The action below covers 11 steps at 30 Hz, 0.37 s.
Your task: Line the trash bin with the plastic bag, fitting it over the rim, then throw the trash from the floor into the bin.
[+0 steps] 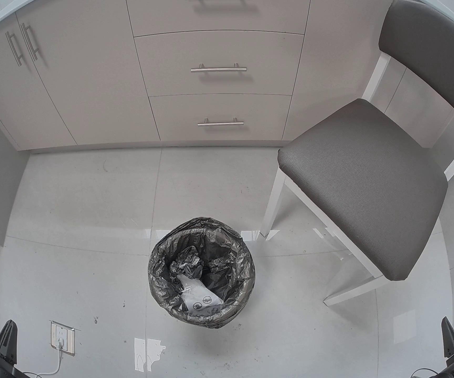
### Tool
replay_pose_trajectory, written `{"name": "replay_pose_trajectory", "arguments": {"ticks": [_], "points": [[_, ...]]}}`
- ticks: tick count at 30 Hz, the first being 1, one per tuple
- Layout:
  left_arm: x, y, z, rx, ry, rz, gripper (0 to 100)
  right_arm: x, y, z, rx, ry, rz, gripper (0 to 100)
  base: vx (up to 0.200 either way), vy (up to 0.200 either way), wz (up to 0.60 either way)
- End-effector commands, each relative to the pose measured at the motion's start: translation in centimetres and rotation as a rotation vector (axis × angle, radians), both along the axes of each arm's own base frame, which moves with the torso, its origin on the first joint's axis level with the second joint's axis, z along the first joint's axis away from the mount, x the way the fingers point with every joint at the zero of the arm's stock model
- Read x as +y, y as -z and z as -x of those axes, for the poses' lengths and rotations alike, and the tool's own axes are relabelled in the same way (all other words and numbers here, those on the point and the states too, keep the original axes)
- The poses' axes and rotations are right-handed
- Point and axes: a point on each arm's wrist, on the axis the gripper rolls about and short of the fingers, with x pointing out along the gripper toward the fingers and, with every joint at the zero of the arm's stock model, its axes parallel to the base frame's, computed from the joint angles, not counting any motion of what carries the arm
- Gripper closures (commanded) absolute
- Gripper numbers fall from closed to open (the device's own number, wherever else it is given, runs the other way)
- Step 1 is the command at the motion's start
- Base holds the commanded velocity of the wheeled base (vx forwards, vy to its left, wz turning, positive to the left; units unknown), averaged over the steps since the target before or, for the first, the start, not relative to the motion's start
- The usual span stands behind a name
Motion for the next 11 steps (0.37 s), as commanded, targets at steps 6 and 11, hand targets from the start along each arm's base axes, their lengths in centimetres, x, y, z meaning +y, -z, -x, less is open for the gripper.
{"name": "replay_pose_trajectory", "arguments": {"ticks": [6, 11], "points": [[0.01, 0.39, -0.01, 0.001, -0.005, 0.008, 100, -0.05, 0.62, -0.02, 0.014, 0.018, -0.015, 0, 0.0, 0.0, 0.0], [0.01, 0.41, -0.02, 0.001, -0.005, 0.001, 100, -0.05, 0.62, -0.02, 0.014, 0.018, -0.014, 0, 0.0, 0.0, 0.0]]}}
